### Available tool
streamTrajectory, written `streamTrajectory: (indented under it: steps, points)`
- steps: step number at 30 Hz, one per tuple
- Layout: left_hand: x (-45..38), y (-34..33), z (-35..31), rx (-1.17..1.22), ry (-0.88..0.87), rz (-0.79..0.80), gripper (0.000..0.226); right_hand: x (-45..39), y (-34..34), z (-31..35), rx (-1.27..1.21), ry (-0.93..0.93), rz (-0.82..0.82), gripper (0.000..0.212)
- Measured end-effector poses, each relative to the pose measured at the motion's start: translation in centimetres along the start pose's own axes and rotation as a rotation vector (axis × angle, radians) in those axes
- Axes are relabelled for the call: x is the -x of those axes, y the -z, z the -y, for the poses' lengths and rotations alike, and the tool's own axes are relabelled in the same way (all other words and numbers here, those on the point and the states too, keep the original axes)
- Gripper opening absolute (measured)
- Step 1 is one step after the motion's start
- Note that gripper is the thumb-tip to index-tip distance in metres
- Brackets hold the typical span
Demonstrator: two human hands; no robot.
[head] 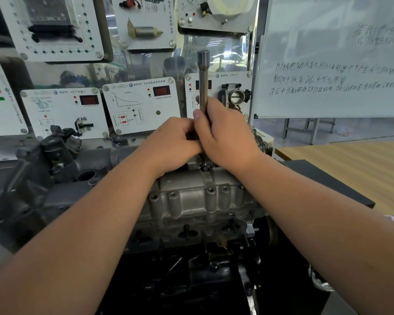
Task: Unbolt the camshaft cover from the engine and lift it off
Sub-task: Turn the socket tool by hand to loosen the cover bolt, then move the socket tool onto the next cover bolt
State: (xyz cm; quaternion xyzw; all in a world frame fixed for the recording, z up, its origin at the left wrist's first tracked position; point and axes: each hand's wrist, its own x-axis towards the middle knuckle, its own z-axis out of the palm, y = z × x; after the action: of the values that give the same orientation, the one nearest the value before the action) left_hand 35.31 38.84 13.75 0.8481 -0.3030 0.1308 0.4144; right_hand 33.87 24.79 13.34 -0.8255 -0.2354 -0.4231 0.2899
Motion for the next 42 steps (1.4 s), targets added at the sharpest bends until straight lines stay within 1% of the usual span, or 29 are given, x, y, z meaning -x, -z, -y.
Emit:
streamTrajectory:
  steps: [4, 6, 7, 8, 10, 12, 13, 16, 17, 19, 21, 25, 30, 32, 34, 37, 39, 42]
  points:
    - [0.0, 0.2, -0.1, -0.027, -0.023, 0.01, 0.029, 0.0, 0.0, 0.0, -0.011, 0.032, 0.014, 0.016]
    - [0.0, 0.2, 0.1, -0.03, -0.018, 0.0, 0.027, 0.0, 0.0, 0.1, -0.02, 0.043, 0.023, 0.019]
    - [-0.1, 0.2, 0.2, -0.027, -0.005, -0.01, 0.022, 0.0, 0.0, 0.1, -0.038, 0.046, 0.022, 0.022]
    - [-0.2, 0.0, 0.2, -0.023, 0.009, -0.032, 0.015, 0.0, 0.1, 0.0, -0.064, 0.042, 0.014, 0.026]
    - [-0.4, -0.1, 0.4, 0.005, 0.038, -0.118, 0.022, 0.0, 0.3, -0.2, -0.106, 0.004, -0.021, 0.035]
    - [-0.5, 0.0, 0.7, 0.064, 0.072, -0.242, 0.025, -0.2, 0.4, -0.6, -0.061, -0.05, -0.019, 0.034]
    - [-0.6, 0.1, 0.9, 0.074, 0.089, -0.304, 0.023, -0.2, 0.4, -0.8, 0.015, -0.076, 0.032, 0.031]
    - [-0.9, 0.4, 1.5, 0.124, 0.144, -0.461, 0.017, -0.1, -0.2, -0.9, 0.31, -0.109, 0.345, 0.02]
    - [-1.0, 0.5, 1.6, 0.131, 0.168, -0.499, 0.018, 0.0, -0.4, -0.8, 0.362, -0.108, 0.424, 0.021]
    - [-1.2, 0.6, 1.8, 0.111, 0.201, -0.542, 0.02, -0.1, -0.4, -0.8, 0.377, -0.142, 0.507, 0.026]
    - [-1.2, 0.5, 1.7, 0.072, 0.206, -0.531, 0.022, -0.2, -0.3, -0.8, 0.339, -0.213, 0.558, 0.03]
    - [-1.1, 0.4, 1.5, 0.028, 0.187, -0.461, 0.018, -0.1, 0.1, -1.0, 0.24, -0.295, 0.627, 0.022]
    - [-1.0, 0.6, 1.4, 0.032, 0.201, -0.459, 0.018, 0.0, 0.5, -0.6, 0.167, -0.305, 0.58, 0.004]
    - [-0.9, 0.5, 1.4, 0.043, 0.211, -0.456, 0.018, 0.2, 0.7, -0.5, 0.156, -0.288, 0.534, 0.005]
    - [-0.9, 0.5, 1.4, 0.041, 0.215, -0.448, 0.019, 0.6, 0.7, -0.7, 0.152, -0.257, 0.434, 0.002]
    - [-0.9, 0.5, 1.3, 0.038, 0.21, -0.428, 0.019, 1.1, 0.8, -1.0, 0.086, -0.241, 0.213, 0.009]
    - [-0.9, 0.5, 1.3, 0.043, 0.202, -0.407, 0.018, 1.2, 1.0, -1.1, -0.006, -0.282, 0.133, 0.017]
    - [-0.8, 0.4, 1.3, 0.018, 0.192, -0.376, 0.017, 1.2, 1.9, -1.3, -0.273, -0.467, 0.084, 0.017]
